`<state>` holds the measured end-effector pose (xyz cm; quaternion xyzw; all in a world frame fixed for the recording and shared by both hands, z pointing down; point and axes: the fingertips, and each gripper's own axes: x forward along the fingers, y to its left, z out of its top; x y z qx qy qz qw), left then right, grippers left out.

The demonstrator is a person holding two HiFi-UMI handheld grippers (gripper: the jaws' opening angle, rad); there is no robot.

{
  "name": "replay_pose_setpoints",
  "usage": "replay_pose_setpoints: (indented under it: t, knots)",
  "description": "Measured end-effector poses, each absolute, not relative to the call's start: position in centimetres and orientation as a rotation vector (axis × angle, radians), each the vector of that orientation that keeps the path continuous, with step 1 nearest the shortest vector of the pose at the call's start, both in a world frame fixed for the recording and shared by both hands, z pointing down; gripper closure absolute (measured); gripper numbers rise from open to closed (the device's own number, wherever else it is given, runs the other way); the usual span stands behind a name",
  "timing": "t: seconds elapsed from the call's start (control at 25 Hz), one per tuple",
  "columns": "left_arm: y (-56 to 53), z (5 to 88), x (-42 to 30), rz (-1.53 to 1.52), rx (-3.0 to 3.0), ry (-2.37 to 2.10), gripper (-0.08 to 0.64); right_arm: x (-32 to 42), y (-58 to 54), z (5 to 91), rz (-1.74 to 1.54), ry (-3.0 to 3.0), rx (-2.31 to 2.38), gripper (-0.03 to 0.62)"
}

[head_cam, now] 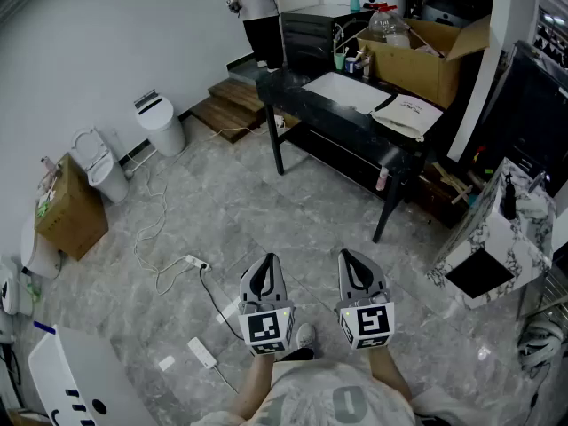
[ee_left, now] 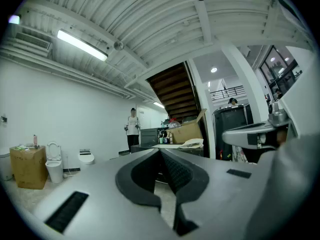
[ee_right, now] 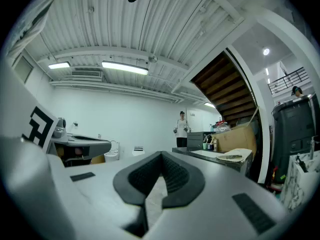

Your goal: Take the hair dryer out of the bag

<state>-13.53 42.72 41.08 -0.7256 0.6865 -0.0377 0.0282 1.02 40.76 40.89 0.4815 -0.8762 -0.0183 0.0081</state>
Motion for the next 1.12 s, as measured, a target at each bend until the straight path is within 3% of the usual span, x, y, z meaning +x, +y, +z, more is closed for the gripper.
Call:
replay_pose_setpoints:
  t: [0.68,1.12]
  knots:
    - [38.1,41.3,-16.6,-0.102,-2.262,2.125,0.532,-1.3,36.4,42.0,0.091,-2.831,1.485,0.561]
    - [30.9,41.5,-22.9,0.008,-2.272,2.118,0.532,-4.6,30.1,42.4,0.008,-2.735,1.571,0.561]
